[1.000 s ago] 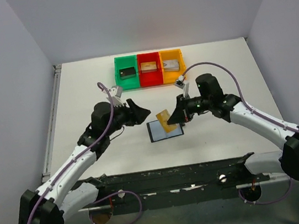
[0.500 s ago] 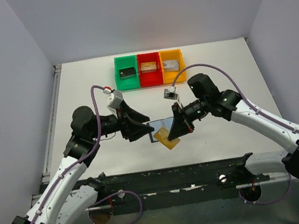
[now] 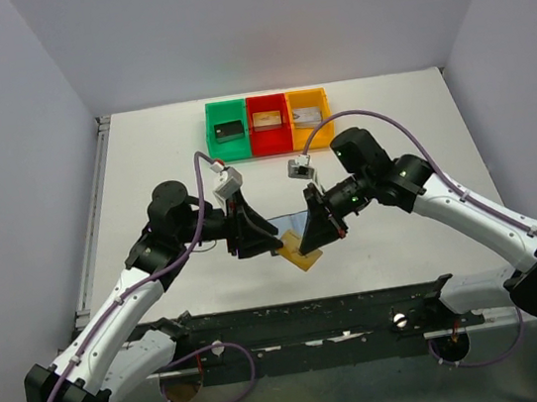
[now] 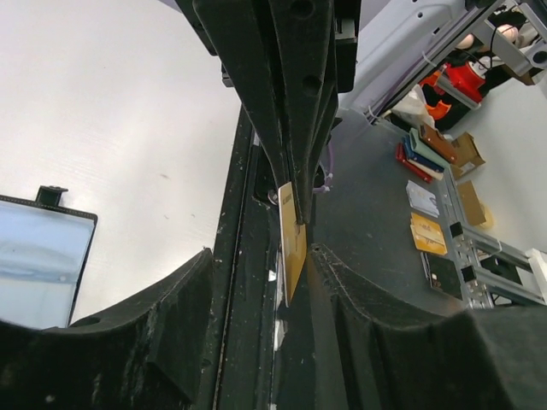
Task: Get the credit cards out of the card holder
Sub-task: Remove the credit card from the card holder, then place the credit card at the center of the board.
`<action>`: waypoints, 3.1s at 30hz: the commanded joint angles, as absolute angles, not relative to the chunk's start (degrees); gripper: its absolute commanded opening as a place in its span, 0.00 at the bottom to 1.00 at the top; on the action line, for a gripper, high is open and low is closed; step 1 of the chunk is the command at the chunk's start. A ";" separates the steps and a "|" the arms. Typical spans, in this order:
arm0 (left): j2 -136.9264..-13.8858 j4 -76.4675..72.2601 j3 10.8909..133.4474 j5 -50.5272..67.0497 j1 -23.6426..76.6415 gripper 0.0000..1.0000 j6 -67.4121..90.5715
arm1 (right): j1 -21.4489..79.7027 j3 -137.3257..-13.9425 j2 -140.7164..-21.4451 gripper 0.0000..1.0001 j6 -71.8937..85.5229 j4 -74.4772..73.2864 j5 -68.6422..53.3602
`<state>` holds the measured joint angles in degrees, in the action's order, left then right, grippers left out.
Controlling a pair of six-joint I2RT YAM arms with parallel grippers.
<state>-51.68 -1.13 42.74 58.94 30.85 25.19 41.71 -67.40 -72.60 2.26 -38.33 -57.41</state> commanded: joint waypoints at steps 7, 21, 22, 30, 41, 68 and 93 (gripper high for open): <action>-52.56 -1.84 43.42 61.35 32.08 0.40 23.20 | 42.98 -69.87 -74.53 0.00 1.23 -40.34 -56.25; -52.29 -4.83 40.96 61.70 32.52 0.15 24.26 | 43.15 -69.79 -75.06 0.00 1.32 -39.99 -55.63; -52.29 -5.01 40.87 61.79 32.52 0.13 24.43 | 43.15 -69.87 -75.06 0.00 1.32 -39.99 -55.55; -52.38 -8.34 39.38 62.31 32.78 0.00 26.54 | 43.15 -69.79 -74.97 0.03 1.32 -39.90 -55.28; -49.40 -8.61 37.71 55.82 31.91 0.00 27.95 | 42.80 -69.35 -72.07 0.57 5.53 -37.27 -45.72; -81.20 -11.33 45.34 38.93 -9.84 0.00 38.15 | 31.03 -44.39 -53.78 0.79 28.56 -22.68 -9.22; -104.06 13.09 68.20 32.78 -12.04 0.00 19.16 | 31.03 -42.54 -61.87 0.79 26.37 -17.84 -19.16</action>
